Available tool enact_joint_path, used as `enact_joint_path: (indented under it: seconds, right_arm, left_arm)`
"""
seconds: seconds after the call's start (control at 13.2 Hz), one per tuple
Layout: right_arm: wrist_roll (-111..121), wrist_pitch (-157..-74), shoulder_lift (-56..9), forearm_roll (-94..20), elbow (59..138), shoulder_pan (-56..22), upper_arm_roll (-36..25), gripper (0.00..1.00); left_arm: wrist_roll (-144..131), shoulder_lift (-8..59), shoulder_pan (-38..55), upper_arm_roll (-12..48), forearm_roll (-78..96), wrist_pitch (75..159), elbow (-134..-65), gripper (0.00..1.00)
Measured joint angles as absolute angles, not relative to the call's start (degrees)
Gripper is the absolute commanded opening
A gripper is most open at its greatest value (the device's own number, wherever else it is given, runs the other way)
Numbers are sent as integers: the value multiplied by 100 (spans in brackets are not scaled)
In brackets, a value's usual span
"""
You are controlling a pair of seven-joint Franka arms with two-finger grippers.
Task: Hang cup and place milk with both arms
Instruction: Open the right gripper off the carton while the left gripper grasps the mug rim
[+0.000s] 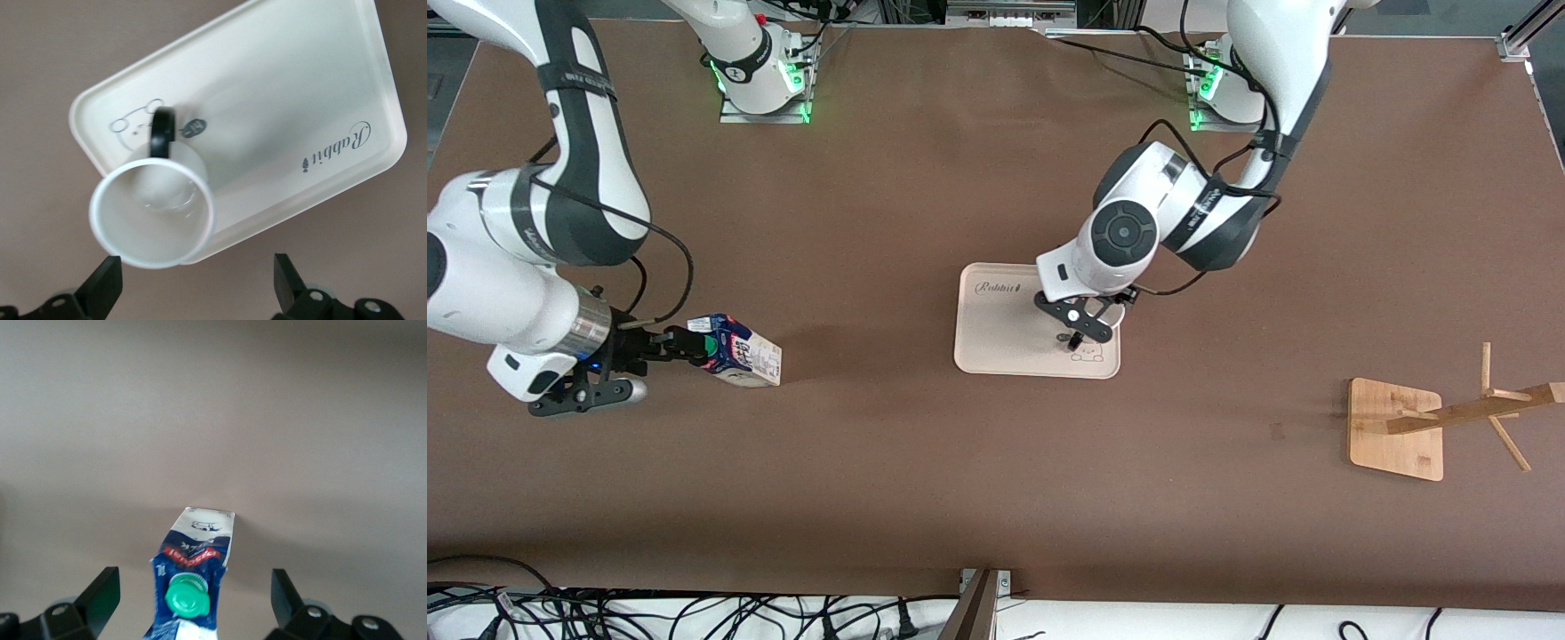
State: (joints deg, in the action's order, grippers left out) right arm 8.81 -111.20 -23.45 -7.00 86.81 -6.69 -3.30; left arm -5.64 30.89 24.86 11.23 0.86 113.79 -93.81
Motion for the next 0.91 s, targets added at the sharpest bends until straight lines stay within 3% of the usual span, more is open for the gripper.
enact_joint_path:
  seconds: [0.23,0.3,0.53,0.68,0.91]
  right_arm:
    - [874,-10515,-1769,-651,8644,-669,-331,100]
    - [868,-10317,-1561,-566,8641,-669,-333,100]
    - [752,-9710,-999,-295,8648,-669,-336,100]
    - [703,-9493,-681,-174,8751,-669,-337,100]
    - [682,-9501,-172,-54,9282,-668,-339,100]
  left_arm:
    - [-568,3115,2664,1122,-37,12214,-9946,100]
    - [-567,3116,2674,1122,-68,12438,-10098,91]
    - [-562,3114,2673,1113,-456,12971,-10342,14]
    - [-562,3115,2673,1108,-741,13203,-10440,2]
    - [-561,3115,2672,1099,-809,13290,-10486,0]
